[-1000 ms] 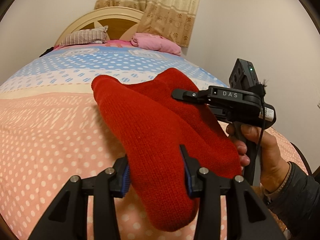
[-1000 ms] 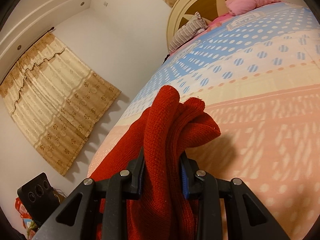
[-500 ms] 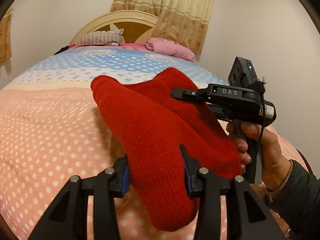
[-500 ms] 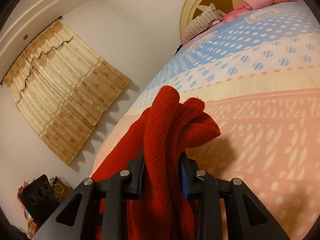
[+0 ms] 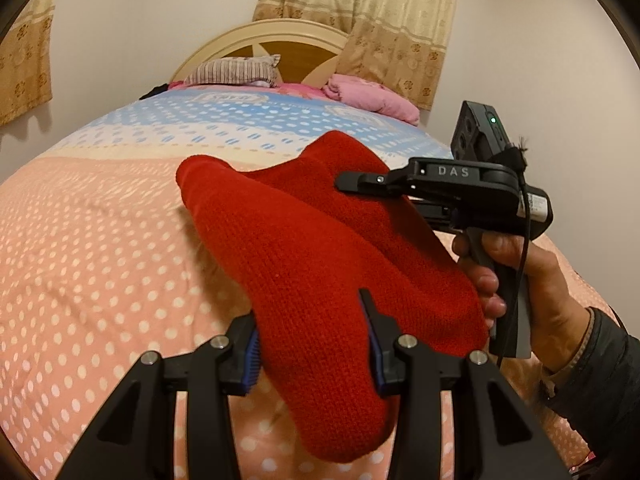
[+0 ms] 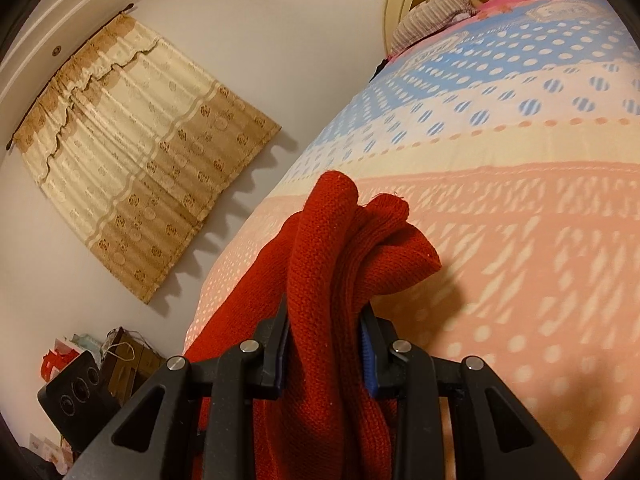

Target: Fold small clothes

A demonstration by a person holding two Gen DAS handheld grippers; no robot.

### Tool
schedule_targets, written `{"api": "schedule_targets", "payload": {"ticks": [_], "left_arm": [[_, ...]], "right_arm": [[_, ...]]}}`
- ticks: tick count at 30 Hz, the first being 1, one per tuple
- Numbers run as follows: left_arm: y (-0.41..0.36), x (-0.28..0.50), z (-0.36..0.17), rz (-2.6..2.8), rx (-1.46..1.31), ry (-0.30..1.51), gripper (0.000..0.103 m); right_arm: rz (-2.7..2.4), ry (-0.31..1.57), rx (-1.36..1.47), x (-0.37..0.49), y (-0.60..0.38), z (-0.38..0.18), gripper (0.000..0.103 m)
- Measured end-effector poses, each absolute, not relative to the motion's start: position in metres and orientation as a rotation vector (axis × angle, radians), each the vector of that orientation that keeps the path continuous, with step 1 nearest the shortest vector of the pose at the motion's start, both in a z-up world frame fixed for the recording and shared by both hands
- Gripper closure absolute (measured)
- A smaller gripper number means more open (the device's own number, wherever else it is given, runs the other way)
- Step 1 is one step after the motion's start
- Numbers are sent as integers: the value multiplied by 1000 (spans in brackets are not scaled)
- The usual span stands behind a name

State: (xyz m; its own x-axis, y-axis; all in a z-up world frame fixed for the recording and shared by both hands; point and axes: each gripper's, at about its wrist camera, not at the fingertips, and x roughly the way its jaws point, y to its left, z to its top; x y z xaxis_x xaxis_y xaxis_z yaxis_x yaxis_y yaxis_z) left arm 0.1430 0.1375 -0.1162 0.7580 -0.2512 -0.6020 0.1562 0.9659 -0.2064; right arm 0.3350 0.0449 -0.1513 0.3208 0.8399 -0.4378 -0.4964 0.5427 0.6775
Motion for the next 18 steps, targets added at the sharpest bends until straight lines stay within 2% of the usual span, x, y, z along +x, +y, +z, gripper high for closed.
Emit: {"api": "schedule_targets", "payload": {"ticks": [18], "left_arm": [[151, 129, -135, -203, -145, 710, 60]], "right_arm": [[932, 905, 500, 331, 56, -173, 74]]}}
